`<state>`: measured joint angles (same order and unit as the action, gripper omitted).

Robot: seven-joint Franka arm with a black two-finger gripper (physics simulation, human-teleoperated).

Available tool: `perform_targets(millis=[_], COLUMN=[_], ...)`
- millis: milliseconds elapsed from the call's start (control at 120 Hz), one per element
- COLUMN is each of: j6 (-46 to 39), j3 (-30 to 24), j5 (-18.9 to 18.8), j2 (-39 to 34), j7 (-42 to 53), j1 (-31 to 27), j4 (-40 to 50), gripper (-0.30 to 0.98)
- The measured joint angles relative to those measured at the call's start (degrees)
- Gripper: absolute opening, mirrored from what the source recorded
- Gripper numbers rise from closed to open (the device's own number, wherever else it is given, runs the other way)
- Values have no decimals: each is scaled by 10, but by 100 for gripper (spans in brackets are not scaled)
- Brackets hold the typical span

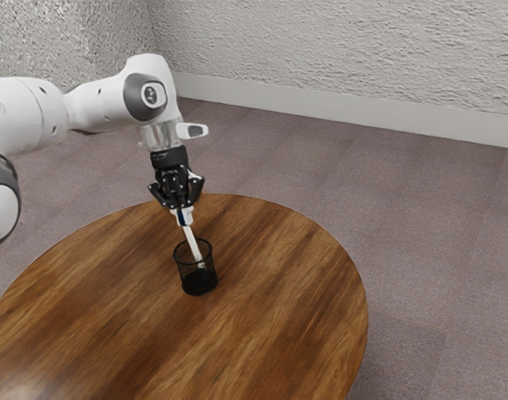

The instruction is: Take the marker out of the pen holder and place it to the left of the pen holder.

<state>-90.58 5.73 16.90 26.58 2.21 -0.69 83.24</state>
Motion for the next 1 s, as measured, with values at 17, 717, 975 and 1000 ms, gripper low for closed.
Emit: perform_targets(millis=[17,717,975,1000], j6=[0,126,248,256], j3=[0,19,136,137], j5=[-2,-59,-60,-59], j2=[-7,35,238,242], j7=[-1,-19,-20,-20], j1=[1,-102,-24,-21], j4=[2,-22,-254,-263], gripper=[-5,-4,-3,-2])
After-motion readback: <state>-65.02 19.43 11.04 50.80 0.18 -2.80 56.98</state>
